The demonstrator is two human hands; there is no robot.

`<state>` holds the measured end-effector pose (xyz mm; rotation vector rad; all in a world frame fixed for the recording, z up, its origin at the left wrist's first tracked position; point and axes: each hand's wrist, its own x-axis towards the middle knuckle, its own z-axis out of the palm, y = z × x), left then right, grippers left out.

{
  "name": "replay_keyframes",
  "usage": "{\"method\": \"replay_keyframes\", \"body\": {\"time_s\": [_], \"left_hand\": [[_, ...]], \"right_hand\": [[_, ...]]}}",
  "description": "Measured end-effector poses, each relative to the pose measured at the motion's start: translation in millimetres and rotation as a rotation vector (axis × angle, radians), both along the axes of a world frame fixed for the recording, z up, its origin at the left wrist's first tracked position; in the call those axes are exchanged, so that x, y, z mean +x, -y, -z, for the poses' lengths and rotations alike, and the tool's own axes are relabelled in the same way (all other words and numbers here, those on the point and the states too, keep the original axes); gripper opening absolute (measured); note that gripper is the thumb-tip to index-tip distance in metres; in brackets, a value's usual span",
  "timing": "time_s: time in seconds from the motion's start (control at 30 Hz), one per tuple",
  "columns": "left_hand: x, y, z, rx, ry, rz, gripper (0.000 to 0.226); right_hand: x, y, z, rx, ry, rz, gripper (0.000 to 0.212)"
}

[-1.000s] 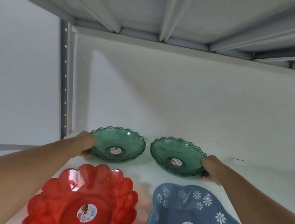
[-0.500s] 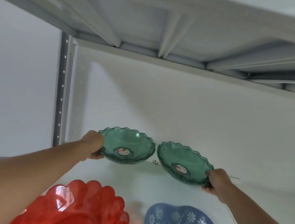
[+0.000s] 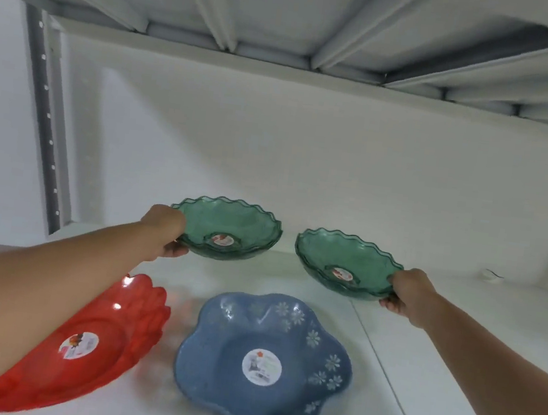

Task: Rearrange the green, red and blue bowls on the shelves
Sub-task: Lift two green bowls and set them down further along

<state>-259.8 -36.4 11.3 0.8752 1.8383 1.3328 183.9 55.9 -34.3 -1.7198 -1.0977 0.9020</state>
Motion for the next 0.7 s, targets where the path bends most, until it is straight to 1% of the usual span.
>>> {"method": "replay_keyframes", "body": {"time_s": [0.1,0.2,0.43,0.57,0.7], "left_hand": [[53,8,-7,0.033,-0.011,0.007,0.021],[112,11,-8,0.068,0.026,-0.021,0.022],[235,10,4,0.043,0.087,-0.039,0.024],[274,3,1,0.047,0.095,-0.035,0.02],[296,-19,6,0.028,0.107,-0.016,0.02]], "right_hand": [[51,7,-5,0.016,-0.011,-0.013,0.024],[110,9,-9,0.042,-0.039,-0.027,0.028],[227,15,-20,-0.008,-0.068,0.004,0.032],[263,11,-25,0.019,-0.049,0.014,0.033],[290,15,-19,-0.011,-0.13,0.059,0.037]]}}
